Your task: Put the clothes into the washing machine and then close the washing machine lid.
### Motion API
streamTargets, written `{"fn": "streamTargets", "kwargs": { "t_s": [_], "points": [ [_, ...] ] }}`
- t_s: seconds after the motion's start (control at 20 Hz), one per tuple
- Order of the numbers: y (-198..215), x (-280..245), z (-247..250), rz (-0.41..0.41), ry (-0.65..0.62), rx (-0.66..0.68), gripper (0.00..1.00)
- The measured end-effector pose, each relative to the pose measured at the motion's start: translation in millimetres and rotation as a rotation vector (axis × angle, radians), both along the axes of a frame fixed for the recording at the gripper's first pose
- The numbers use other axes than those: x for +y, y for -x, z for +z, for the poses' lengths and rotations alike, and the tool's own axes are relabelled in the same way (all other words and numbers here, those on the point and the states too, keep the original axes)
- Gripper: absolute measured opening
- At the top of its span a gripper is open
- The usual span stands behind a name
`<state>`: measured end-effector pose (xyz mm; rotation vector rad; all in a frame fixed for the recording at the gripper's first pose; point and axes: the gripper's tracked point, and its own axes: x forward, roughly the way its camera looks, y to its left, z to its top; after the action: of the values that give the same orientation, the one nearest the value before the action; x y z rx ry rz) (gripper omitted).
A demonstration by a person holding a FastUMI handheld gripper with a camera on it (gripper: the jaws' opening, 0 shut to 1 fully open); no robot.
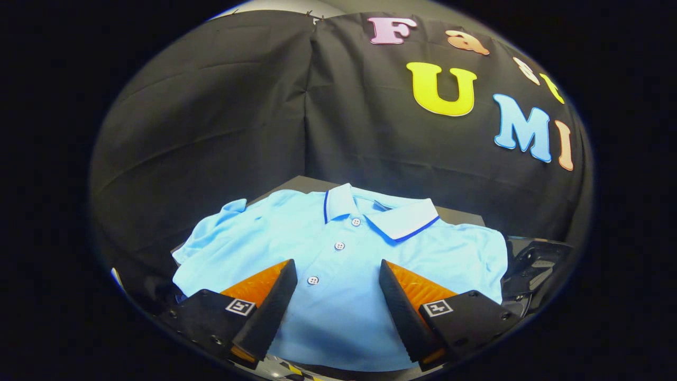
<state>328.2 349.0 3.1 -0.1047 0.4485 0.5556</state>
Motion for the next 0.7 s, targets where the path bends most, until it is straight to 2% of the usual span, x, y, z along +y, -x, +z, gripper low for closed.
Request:
{"fn": "streamTargets", "kwargs": {
  "t_s": [0.15, 0.2, 0.35, 0.55, 0.6, 0.7],
  "points": [
    [4.0, 3.5, -1.0, 0.007, 0.002, 0.017, 0.99],
    [1.4, 3.9, -1.7, 0.012, 0.007, 0.013, 0.92],
    [5.1, 9.4, -1.5, 0.033, 0.001, 0.051, 0.92],
    [7.3, 9.9, 1.0, 0.029, 0.025, 0.073, 0.45],
    [7.8, 11.7, 1.3, 0.049, 0.031, 0.063, 0.33],
    [8.4, 12.4, -1.7, 0.055, 0.005, 0.056, 0.09]
  ]
}}
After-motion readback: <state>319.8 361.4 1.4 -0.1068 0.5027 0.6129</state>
